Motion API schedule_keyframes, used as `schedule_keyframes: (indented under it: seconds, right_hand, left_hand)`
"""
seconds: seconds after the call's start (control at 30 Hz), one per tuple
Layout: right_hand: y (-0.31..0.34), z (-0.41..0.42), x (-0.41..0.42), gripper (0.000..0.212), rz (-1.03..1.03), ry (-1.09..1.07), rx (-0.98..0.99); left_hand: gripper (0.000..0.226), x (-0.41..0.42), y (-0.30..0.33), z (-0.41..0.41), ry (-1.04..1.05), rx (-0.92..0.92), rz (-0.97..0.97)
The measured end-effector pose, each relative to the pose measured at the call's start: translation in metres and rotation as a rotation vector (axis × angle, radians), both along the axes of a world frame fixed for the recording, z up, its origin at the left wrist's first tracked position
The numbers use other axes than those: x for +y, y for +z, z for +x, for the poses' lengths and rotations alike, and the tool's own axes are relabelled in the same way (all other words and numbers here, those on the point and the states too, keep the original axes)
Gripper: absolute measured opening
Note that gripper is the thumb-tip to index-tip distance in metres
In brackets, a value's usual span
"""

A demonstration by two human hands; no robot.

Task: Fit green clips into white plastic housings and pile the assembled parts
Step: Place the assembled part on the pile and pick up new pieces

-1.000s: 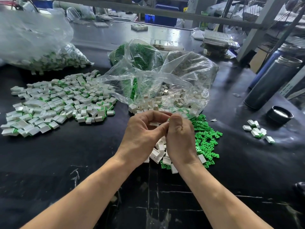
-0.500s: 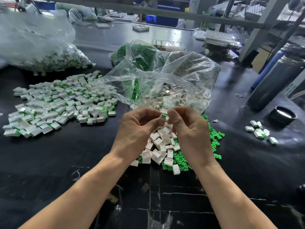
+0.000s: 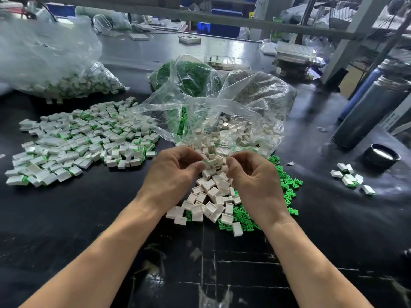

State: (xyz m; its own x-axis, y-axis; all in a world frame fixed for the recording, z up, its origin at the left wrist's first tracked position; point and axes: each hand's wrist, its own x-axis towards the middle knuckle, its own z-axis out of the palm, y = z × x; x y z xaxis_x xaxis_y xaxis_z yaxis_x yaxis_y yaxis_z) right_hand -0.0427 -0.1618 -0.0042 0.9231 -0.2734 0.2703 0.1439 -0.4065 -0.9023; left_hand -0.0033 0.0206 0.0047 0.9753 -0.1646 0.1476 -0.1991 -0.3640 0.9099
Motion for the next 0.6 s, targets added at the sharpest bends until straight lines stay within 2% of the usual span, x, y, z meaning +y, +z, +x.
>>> schedule_keyframes:
  seconds: [0.13,0.27,0.43,0.6]
  right_hand:
    - [0.000,0.001,-0.008,0.012,-0.036,-0.070,0.030]
    - [0.003,0.002,-0.015,0.011,-0.119,-0.131,0.059]
    - [0.007,0.003,-0.032,0.014,-0.206,-0.217,0.133]
    - [0.011,0.006,-0.055,0.014,-0.359,-0.333,0.239]
  left_hand:
    - [0.004,0.031,0.000,0.019,0.250,-0.037,0.441]
    - [0.006,0.051,0.000,0.033,0.412,-0.044,0.670]
    - [0.008,0.054,-0.006,0.038,0.482,-0.115,0.758]
    - [0.010,0.058,-0.009,0.040,0.547,-0.179,0.733]
